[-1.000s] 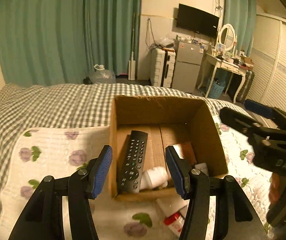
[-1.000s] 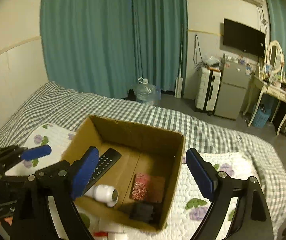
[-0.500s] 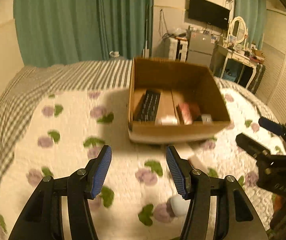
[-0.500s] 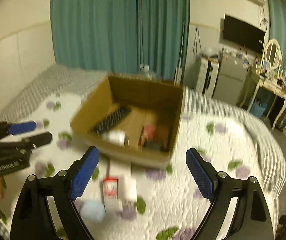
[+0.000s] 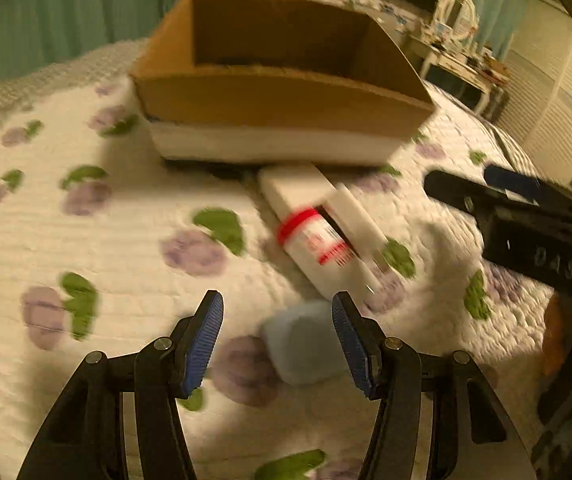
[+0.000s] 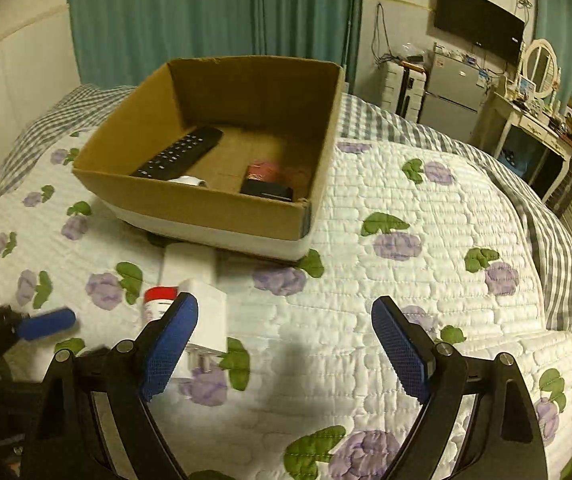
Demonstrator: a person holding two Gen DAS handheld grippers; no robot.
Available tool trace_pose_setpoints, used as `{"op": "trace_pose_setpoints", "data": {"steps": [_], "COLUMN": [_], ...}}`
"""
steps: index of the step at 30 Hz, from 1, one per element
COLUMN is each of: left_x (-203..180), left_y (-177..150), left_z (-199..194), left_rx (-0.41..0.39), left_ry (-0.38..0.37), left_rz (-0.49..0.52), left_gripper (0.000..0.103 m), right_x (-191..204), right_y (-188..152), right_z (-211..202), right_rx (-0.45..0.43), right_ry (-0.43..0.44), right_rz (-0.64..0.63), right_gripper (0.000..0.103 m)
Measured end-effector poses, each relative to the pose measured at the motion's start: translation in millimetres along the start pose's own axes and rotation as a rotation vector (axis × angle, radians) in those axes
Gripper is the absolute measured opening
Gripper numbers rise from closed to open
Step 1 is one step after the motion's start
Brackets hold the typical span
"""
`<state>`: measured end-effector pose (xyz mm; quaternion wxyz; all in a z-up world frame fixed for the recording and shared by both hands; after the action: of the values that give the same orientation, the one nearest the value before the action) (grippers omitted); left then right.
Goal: Organize rigid objects
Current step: 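Grasp the light-blue earbud case with the left tool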
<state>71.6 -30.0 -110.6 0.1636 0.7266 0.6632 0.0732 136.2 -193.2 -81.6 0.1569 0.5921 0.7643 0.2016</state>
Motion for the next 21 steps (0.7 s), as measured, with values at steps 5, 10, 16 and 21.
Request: {"op": "trace_pose_setpoints", "data": {"steps": [5,10,16,21], "left_x": [-9,-9,-9,5], "left_y": [-8,-11,-16,-10], "left_z": [18,29,18,-2], "left_rx": [0.068,0.09,0.059,-0.007], "left_ry": [-0.03,-0.035,-0.054,-0.012], "left_rz": [0.036,0.026,0.018,-0.012], "left_gripper": [0.059,0.06,0.056,0.055], "right_x": [0,2,4,5], "right_y": [0,-1,-2,-2], "right_z": [1,4,6,6], "right_rx": [0.001,0.011,0.014,0.006], "right_ry": [-0.006,-0.011,-0.011,0.001], "right_rz": [0.005,0.001,-0.005,-0.011], "right_gripper": [0.089,0.089,0.089,0.089]}}
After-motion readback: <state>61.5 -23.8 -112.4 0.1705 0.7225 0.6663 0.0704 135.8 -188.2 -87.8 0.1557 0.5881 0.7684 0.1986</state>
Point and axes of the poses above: each gripper's, at about its wrist camera, not at the fingertips, and z roughly the way its jaws point, x to its left, y to its top, the point moved 1 cm from there along z, roughly the way its jaws point, and after that the axes turned 12 degrees about x, right-handed, at the moved point
